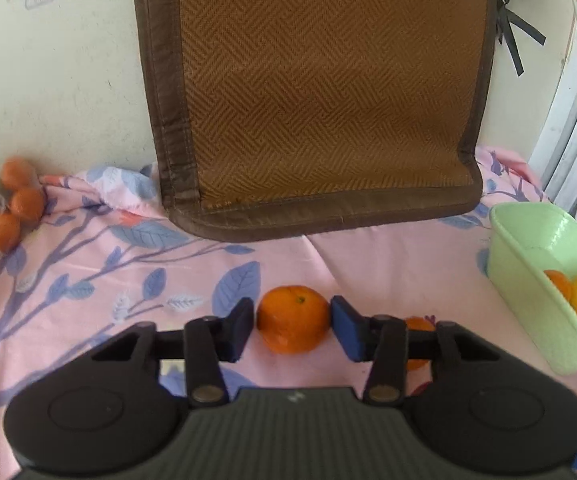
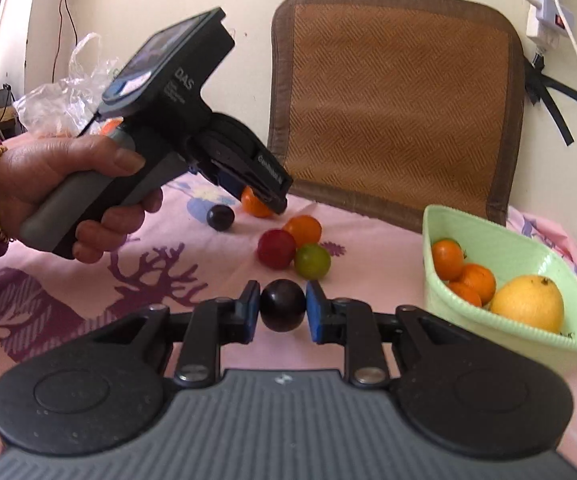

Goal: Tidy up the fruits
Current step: 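Carry the mandarin and dark tomato over the green basket with both grippers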

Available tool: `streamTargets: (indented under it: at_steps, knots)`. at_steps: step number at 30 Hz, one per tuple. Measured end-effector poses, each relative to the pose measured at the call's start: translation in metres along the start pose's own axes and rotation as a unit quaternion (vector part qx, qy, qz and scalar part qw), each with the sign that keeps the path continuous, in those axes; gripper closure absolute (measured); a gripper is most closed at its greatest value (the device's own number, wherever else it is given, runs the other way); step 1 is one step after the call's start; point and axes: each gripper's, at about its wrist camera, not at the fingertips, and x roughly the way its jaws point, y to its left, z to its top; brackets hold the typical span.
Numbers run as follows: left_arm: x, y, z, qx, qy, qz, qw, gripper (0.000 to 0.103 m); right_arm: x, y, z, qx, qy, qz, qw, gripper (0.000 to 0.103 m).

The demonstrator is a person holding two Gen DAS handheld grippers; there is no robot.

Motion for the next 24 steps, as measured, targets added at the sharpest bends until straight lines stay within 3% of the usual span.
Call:
streamTargets:
  at_steps: [3, 8, 11, 14, 18, 24]
  knots:
    - [-0.008, -0.007, -0.004, -0.008, -0.004, 0.011, 0.9999, 0.064, 0.006, -0.004, 0.000, 0.014, 0.019, 0.009, 1.000, 0.073]
    - [-0.064, -0.029, -0.019, -0.003, -0.036, -0.046, 0.9983, 0.064, -0.003, -0.005, -0.007, 0.024, 0.021, 0.013, 0.999, 0.075]
    - [-0.103, -0.047, -0.043, 0.022, -0.053, -0.078, 0.9954, 0.063, -0.023, -0.005, -0.016, 0.038, 0.008, 0.018, 0.999, 0.075]
    - [-0.125, -0.065, -0.077, 0.049, -0.052, -0.086, 0.9938, 0.063, -0.045, -0.006, -0.026, 0.046, -0.002, 0.004, 0.999, 0.075]
    - [-0.133, -0.078, -0.113, 0.049, -0.041, -0.078, 0.9949, 0.063, -0.066, -0.007, -0.040, 0.055, -0.005, -0.017, 0.998, 0.075]
    - [-0.121, -0.091, -0.129, 0.060, -0.019, -0.079, 0.9949, 0.062, -0.070, -0.008, -0.054, 0.055, 0.018, -0.028, 0.998, 0.070]
